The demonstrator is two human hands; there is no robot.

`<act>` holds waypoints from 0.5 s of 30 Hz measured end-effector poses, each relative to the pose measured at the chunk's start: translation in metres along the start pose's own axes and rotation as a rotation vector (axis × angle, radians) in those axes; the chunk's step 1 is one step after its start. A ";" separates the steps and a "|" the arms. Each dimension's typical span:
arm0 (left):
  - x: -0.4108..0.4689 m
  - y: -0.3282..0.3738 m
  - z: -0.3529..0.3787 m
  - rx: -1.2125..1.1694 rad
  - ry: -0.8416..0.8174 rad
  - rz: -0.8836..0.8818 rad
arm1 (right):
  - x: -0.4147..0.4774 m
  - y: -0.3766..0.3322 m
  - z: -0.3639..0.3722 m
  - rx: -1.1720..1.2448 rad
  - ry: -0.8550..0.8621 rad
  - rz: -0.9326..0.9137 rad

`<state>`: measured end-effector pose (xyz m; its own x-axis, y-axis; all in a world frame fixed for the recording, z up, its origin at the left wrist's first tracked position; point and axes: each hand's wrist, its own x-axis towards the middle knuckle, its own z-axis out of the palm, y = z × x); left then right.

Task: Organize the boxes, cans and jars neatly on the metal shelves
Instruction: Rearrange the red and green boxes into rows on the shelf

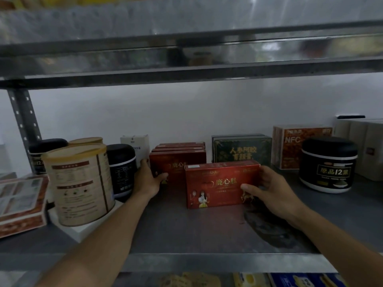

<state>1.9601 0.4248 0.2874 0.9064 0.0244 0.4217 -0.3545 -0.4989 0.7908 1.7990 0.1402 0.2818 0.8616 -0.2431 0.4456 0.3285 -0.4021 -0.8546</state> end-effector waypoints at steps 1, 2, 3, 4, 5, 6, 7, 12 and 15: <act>0.000 0.001 0.000 0.002 -0.013 0.002 | 0.000 -0.001 0.000 -0.006 -0.002 0.001; 0.001 0.000 0.000 0.005 -0.022 -0.003 | 0.000 -0.001 0.000 -0.010 -0.003 0.001; 0.002 0.000 0.001 0.004 -0.025 -0.012 | 0.000 -0.001 -0.001 -0.012 -0.005 0.000; 0.004 -0.001 0.001 -0.008 -0.027 -0.026 | 0.000 0.000 -0.001 -0.015 -0.005 0.000; 0.005 -0.002 0.002 -0.028 -0.033 -0.034 | 0.000 0.000 0.000 -0.018 -0.003 0.001; 0.005 -0.003 0.003 -0.045 -0.043 -0.039 | 0.000 0.001 0.000 -0.018 0.001 0.002; 0.005 -0.003 0.004 -0.054 -0.051 -0.035 | 0.000 0.001 0.000 -0.015 0.004 0.002; 0.005 0.000 0.004 -0.035 -0.036 0.004 | 0.001 0.001 0.000 -0.019 0.000 0.000; 0.004 0.000 0.004 -0.026 -0.026 0.005 | 0.000 0.001 0.000 -0.027 0.003 -0.001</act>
<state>1.9648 0.4211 0.2875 0.9101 -0.0011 0.4144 -0.3649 -0.4761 0.8001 1.7996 0.1398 0.2808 0.8600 -0.2457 0.4472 0.3187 -0.4257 -0.8469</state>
